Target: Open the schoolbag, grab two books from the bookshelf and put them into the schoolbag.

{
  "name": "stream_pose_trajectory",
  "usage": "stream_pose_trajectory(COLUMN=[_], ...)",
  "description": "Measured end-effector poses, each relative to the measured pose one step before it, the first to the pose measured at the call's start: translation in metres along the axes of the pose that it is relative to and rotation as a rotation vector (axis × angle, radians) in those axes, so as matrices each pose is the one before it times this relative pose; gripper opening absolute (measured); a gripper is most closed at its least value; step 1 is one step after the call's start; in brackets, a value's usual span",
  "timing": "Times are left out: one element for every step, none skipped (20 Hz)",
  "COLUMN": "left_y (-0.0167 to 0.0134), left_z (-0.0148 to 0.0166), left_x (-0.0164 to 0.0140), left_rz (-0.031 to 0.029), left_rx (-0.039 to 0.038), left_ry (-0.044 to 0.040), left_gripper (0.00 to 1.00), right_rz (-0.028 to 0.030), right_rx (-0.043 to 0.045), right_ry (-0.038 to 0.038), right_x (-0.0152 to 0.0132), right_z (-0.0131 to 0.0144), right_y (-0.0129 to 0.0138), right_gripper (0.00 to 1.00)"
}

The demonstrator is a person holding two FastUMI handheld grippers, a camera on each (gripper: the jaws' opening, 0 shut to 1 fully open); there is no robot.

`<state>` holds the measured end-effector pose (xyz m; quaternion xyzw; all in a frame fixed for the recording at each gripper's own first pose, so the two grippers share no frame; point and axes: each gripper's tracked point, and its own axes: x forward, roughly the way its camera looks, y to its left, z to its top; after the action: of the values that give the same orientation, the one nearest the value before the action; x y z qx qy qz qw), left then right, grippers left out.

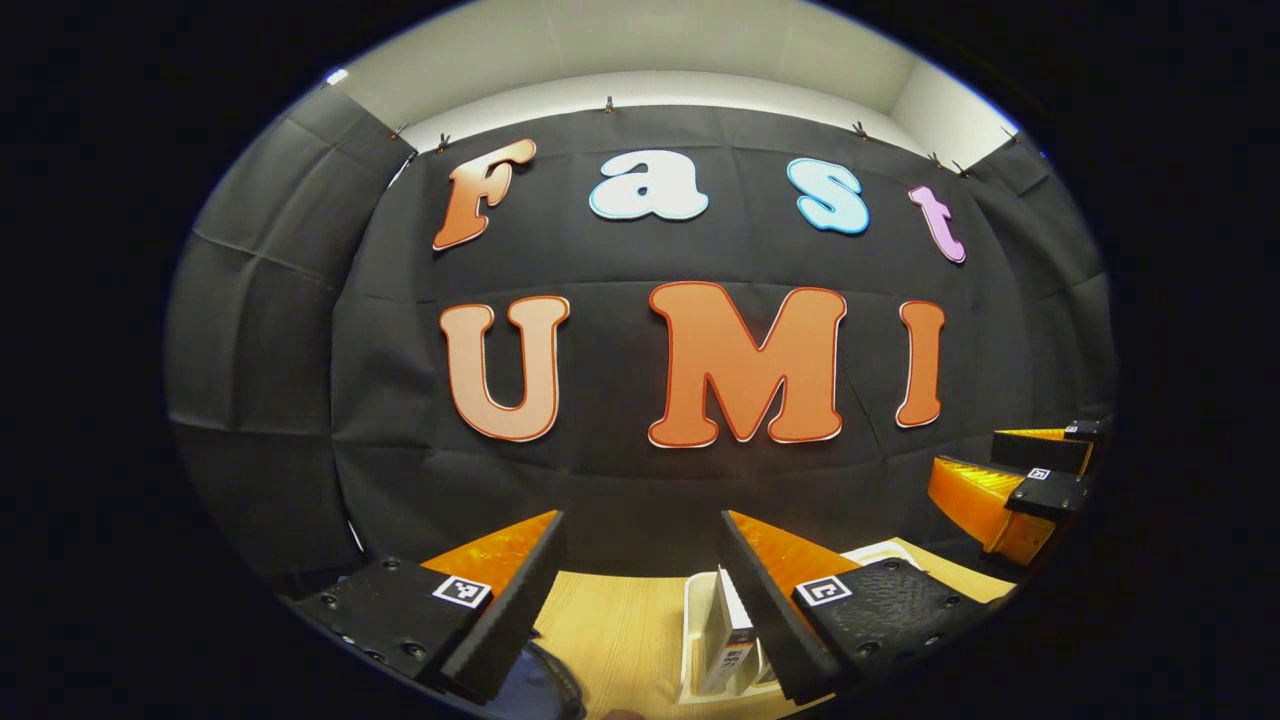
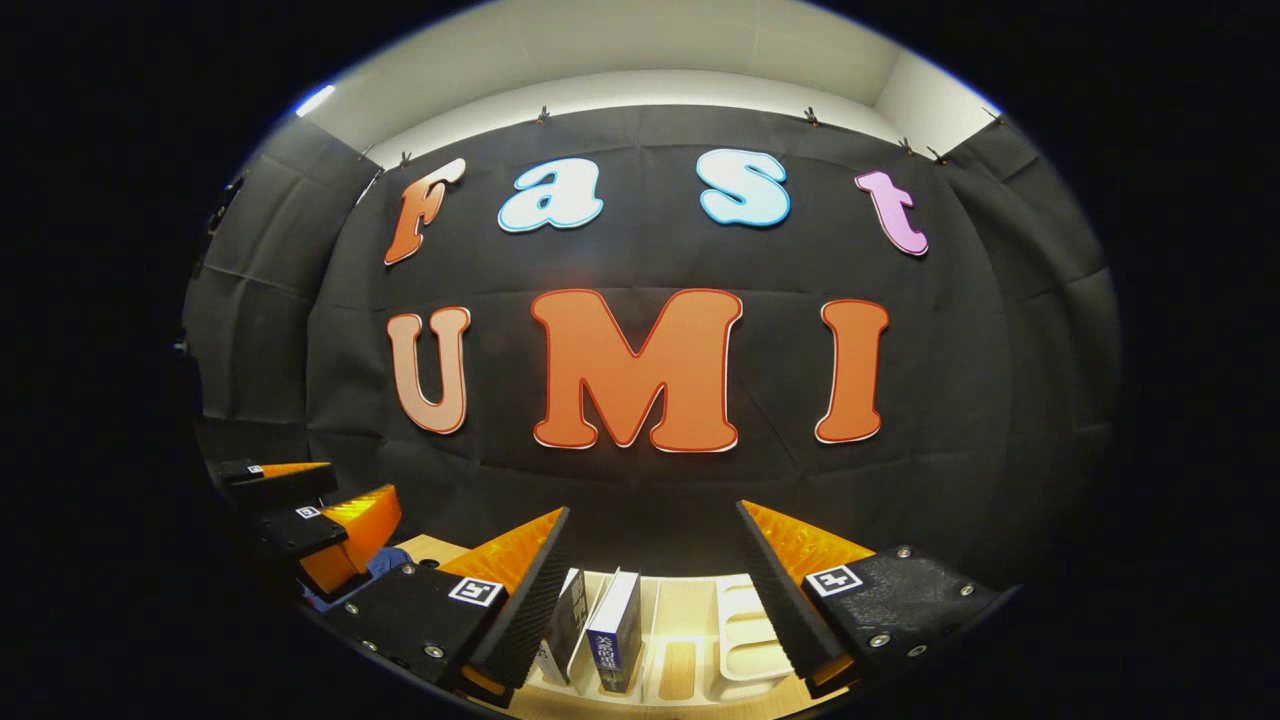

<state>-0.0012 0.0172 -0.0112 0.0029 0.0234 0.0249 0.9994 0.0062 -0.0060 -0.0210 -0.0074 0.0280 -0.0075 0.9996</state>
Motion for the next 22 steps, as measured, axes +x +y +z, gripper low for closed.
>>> stream_pose_trajectory(left_y=[0.00055,0.00097,0.00137,0.00238,0.00135,0.00175,0.00079,0.00077,0.00116,-0.00122,-0.00039,-0.00129,-0.00035,0.00036,0.00057,-0.00004,0.00135,0.00300,0.00225,0.00474,0.00420,0.00284], left_z=[-0.00030,0.00066,0.00134,-0.00036,0.00125,0.00269,0.00066,0.00261,0.00222,0.00162,-0.00069,0.00003,-0.00099,0.00048,-0.00170,0.00009,0.00006,0.00112,-0.00008,0.00101,-0.00412,-0.00620], left_x=[-0.00040,-0.00072,0.00005,-0.00138,-0.00147,-0.00203,-0.00028,-0.00043,0.00018,-0.00078,-0.00013,-0.00102,-0.00016,-0.00100,0.00023,0.00005,-0.00039,-0.00065,-0.00208,-0.00095,-0.00188,-0.00167], left_rz=[-0.00009,0.00436,0.00562,0.00637,0.00068,0.00140,0.00187,0.00537,0.00196,-0.00346,-0.00167,-0.00675,-0.00160,-0.00092,0.00192,0.00120,0.00110,0.00734,0.00336,0.00882,0.00620,-0.00161], left_rx=[0.00315,0.00258,0.00333,0.00352,0.00010,-0.00207,-0.00154,0.00081,-0.00015,0.00024,0.00027,-0.00344,0.00023,0.00210,0.00033,-0.00003,-0.00027,0.00371,0.00546,0.00858,0.00772,0.00214], left_ry=[-0.00359,-0.00280,-0.00364,-0.00239,-0.00236,-0.00454,-0.00534,-0.00843,-0.00927,-0.00527,-0.00250,-0.00044,0.00180,0.00504,0.00180,-0.00200,-0.00344,-0.00304,-0.00158,-0.00630,0.00748,0.01459], left_gripper=[0.96,0.96,0.95,0.96,0.96,0.95,0.94,0.95,0.94,0.95,0.95,0.95,0.95,0.94,0.95,0.95,0.95,0.95,0.95,0.95,0.96,0.94], right_rz=[-0.00263,-0.00118,-0.00247,-0.00076,-0.00263,-0.00038,-0.00285,0.00068,-0.00100,0.00193,0.00267,0.00616,0.00357,0.00217,0.00032,0.00076,0.00195,-0.00410,-0.00219,0.00155,0.00091,0.00236], right_rx=[-0.00031,0.00076,-0.00008,-0.00132,-0.00263,-0.00089,-0.00133,-0.00158,-0.00358,-0.00319,-0.00186,0.00172,0.00297,0.00132,-0.00080,0.00021,0.00214,0.00213,0.00333,0.00374,0.00394,0.00271], right_ry=[0.00250,0.00202,0.00272,0.00036,0.00162,-0.00122,-0.00366,-0.00377,-0.00302,0.00058,0.00251,0.00184,0.00242,0.00168,0.00146,0.00129,-0.00056,-0.00174,-0.00012,0.00266,0.00554,0.00608], right_x=[-0.00073,0.00047,0.00022,-0.00059,-0.00016,-0.00067,0.00016,-0.00026,-0.00036,-0.00021,-0.00013,-0.00094,-0.00040,-0.00068,-0.00005,-0.00012,0.00001,0.00003,0.00044,-0.00020,0.00044,0.00005], right_z=[-0.00092,-0.00028,-0.00087,-0.00032,0.00005,-0.00023,0.00141,0.00118,0.00022,-0.00103,-0.00101,-0.00150,-0.00086,-0.00043,-0.00054,-0.00062,0.00012,-0.00022,-0.00050,-0.00134,-0.00176,-0.00345], right_y=[-0.00108,-0.00016,-0.00074,-0.00032,-0.00069,-0.00051,-0.00063,0.00077,-0.00014,0.00049,0.00116,0.00102,0.00098,0.00031,-0.00010,0.00031,0.00066,-0.00080,-0.00043,0.00125,0.00163,0.00055], right_gripper=[0.94,0.94,0.94,0.94,0.94,0.94,0.94,0.94,0.94,0.94,0.94,0.94,0.94,0.94,0.94,0.94,0.94,0.94,0.94,0.94,0.94,0.94])
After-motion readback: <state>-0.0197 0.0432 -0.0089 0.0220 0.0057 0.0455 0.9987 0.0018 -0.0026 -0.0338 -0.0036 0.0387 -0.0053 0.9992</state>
